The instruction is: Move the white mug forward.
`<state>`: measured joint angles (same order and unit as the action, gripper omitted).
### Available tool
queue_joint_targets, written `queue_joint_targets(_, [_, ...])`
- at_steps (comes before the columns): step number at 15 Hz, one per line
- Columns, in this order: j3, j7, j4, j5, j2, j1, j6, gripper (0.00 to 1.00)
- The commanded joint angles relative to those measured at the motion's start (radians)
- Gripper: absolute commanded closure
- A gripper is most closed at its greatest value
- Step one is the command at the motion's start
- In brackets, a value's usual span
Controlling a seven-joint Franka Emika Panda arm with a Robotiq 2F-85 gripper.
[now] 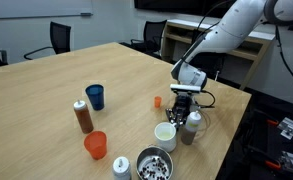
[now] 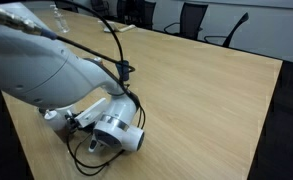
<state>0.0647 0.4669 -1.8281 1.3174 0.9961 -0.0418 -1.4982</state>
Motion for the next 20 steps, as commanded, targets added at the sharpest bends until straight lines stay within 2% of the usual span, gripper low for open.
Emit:
queue_joint_targets(1, [-0.002,0.016,0.018,-0.02,-0.002,0.008,0.018,0.55])
queue_joint_targets(2, [-0.003,0.016,0.02,-0.02,-0.004,0.011,0.024,0.46])
queue_joint_targets(3, [-0.005,0.002,0.014,-0.004,0.003,0.006,0.003,0.65])
queue_joint_targets(6, [-0.005,0.002,0.018,-0.004,0.003,0.006,0.005,0.46])
queue_joint_targets(9, [-0.005,0.002,0.018,-0.004,0.003,0.007,0.006,0.46])
queue_joint_targets(10, [-0.005,0.002,0.018,-0.004,0.003,0.007,0.006,0.21])
queue_joint_targets(12, [0.001,0.007,-0.005,0.015,-0.016,-0.002,-0.03,0.15])
queue_joint_targets(14, [0.006,0.001,-0.041,0.031,-0.049,-0.019,-0.087,0.02])
queue_joint_targets(20, [-0.007,-0.067,-0.169,0.145,-0.205,-0.042,-0.295,0.0])
